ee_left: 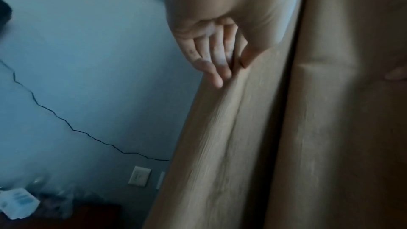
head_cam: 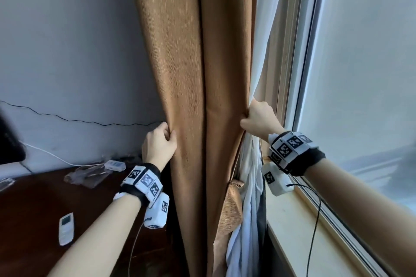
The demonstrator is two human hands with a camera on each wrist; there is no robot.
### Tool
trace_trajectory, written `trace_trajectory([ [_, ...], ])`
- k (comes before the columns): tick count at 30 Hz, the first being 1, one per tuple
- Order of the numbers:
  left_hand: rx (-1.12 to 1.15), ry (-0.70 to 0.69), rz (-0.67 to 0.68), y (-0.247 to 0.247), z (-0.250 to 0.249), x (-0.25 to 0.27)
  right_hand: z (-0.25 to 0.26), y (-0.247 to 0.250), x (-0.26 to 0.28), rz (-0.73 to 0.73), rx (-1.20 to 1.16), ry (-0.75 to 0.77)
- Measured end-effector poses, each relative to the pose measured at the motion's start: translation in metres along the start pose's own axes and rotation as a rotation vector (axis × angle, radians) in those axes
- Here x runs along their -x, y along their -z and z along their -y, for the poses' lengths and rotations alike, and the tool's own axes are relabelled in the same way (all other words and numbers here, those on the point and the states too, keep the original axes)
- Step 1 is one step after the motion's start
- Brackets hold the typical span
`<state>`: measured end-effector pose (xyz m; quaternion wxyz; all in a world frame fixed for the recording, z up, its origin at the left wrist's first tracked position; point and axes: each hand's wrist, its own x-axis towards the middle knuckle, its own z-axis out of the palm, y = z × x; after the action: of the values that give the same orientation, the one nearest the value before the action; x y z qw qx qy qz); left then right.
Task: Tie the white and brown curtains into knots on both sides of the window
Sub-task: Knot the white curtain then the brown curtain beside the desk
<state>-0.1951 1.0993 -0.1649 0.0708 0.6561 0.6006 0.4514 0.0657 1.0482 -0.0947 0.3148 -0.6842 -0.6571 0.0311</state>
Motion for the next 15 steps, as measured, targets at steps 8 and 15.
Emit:
trace_trajectory([
  [8,-0.058,-0.526,0.154,-0.037,-0.068,0.063,0.003,0.004,0.009,-0.009,-0.001,-0.026],
  [15,0.085,-0.46,0.355,-0.076,-0.11,0.057,0.006,0.008,0.024,0.025,-0.017,0.003],
])
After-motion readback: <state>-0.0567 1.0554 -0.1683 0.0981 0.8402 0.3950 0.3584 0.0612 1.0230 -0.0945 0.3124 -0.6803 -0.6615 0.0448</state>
